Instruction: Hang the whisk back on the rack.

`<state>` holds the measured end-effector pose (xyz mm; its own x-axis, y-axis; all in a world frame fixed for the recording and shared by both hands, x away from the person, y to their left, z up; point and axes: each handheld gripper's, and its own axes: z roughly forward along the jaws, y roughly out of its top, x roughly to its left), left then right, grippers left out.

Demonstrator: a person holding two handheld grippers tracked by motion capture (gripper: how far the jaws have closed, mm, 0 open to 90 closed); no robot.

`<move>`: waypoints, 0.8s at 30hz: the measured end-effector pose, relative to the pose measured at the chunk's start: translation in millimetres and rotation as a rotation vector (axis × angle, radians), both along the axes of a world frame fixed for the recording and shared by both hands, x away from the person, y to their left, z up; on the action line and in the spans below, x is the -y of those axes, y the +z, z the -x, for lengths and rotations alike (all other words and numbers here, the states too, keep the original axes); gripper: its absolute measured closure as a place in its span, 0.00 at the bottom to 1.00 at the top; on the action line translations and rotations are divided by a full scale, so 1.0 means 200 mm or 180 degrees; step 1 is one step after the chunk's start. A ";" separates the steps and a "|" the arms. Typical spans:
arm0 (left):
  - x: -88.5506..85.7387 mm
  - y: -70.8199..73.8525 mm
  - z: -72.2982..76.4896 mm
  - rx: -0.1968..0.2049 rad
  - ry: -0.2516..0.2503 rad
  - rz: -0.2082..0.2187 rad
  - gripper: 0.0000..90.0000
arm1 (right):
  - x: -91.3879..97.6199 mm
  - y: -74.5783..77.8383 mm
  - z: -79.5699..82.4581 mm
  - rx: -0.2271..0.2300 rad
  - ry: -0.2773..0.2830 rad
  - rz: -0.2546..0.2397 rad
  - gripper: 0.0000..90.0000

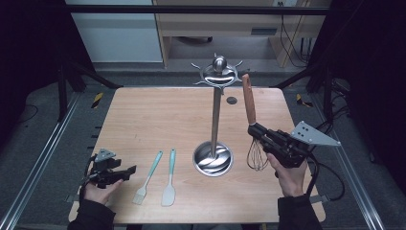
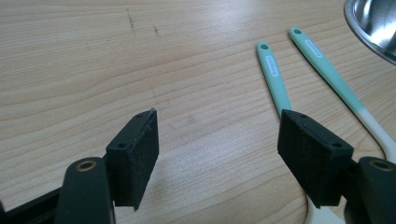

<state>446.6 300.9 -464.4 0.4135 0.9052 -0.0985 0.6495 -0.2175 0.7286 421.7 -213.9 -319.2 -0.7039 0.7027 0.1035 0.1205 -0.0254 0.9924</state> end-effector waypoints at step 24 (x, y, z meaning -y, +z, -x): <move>0.00 -0.01 -0.01 -0.0016 0.0000 0.0000 0.32 | -0.10 -0.02 -0.16 -0.0070 0.0141 0.0139 0.90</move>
